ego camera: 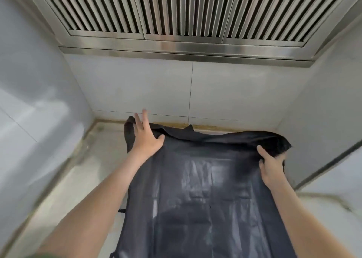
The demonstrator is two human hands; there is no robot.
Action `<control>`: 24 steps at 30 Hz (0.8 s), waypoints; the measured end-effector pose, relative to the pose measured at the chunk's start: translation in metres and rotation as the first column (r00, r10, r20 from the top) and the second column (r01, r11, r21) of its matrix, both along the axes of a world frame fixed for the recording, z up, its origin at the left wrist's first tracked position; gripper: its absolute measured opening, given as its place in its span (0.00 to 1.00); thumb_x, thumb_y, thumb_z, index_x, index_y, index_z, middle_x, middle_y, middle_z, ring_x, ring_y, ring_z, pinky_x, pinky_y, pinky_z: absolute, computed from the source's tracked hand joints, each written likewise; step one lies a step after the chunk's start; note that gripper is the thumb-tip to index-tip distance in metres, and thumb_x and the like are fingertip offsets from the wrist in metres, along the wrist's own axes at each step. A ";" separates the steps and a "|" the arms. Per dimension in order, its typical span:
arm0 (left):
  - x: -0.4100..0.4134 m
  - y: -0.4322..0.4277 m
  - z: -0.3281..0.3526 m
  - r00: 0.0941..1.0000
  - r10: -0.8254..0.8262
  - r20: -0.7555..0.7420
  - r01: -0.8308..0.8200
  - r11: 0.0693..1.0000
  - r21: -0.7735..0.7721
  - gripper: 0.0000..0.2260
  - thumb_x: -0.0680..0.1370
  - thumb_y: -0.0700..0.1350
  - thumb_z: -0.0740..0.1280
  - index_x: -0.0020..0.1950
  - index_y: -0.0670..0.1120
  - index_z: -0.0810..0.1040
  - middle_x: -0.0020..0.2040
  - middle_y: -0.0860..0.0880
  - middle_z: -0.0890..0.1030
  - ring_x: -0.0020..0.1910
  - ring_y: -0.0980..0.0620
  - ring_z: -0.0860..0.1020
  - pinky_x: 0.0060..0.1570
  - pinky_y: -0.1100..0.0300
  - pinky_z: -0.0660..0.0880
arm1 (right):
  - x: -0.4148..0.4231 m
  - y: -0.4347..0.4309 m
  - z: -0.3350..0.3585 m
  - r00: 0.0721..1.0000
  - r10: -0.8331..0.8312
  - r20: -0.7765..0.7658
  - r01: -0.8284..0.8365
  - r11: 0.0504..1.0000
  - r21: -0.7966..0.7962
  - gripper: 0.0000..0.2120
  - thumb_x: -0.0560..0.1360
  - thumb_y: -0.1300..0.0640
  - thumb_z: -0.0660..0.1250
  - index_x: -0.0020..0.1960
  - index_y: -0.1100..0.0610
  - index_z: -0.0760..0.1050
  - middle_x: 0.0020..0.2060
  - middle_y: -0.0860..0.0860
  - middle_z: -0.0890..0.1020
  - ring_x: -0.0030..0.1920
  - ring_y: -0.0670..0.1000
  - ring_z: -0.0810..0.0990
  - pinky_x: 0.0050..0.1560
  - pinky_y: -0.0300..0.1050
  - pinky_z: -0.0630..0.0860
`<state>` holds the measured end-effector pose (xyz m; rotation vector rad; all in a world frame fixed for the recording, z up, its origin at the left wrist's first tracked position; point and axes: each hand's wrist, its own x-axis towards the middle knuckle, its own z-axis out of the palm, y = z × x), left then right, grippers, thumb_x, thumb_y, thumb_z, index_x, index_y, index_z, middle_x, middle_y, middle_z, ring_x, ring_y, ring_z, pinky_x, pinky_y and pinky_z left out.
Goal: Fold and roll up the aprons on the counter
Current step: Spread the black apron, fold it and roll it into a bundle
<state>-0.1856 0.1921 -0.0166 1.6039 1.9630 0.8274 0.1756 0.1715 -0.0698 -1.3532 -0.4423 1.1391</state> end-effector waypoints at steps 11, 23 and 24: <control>0.035 -0.019 -0.087 0.647 -0.223 -0.729 0.375 0.926 0.050 0.20 0.82 0.50 0.57 0.74 0.48 0.66 0.77 0.45 0.59 0.76 0.44 0.55 0.73 0.45 0.50 | -0.079 -0.010 -0.053 0.409 0.577 0.707 -0.588 0.759 -0.279 0.26 0.82 0.47 0.55 0.77 0.41 0.50 0.76 0.39 0.51 0.76 0.41 0.44 0.75 0.45 0.41; 0.029 -0.018 -0.115 0.737 -0.452 -0.503 0.247 0.872 -0.423 0.34 0.80 0.62 0.53 0.79 0.51 0.41 0.78 0.46 0.35 0.77 0.44 0.39 0.74 0.44 0.40 | -0.096 0.003 -0.088 -0.003 0.727 0.687 -0.542 0.576 -0.612 0.25 0.84 0.50 0.48 0.78 0.52 0.47 0.78 0.49 0.51 0.77 0.48 0.45 0.75 0.48 0.42; 0.035 -0.015 -0.111 0.716 -0.433 -0.547 0.294 0.898 -0.327 0.33 0.80 0.60 0.56 0.79 0.48 0.46 0.78 0.44 0.38 0.77 0.44 0.41 0.74 0.45 0.41 | -0.097 0.005 -0.088 -0.008 0.715 0.699 -0.541 0.585 -0.605 0.24 0.84 0.52 0.48 0.78 0.54 0.49 0.78 0.50 0.53 0.77 0.48 0.47 0.75 0.46 0.44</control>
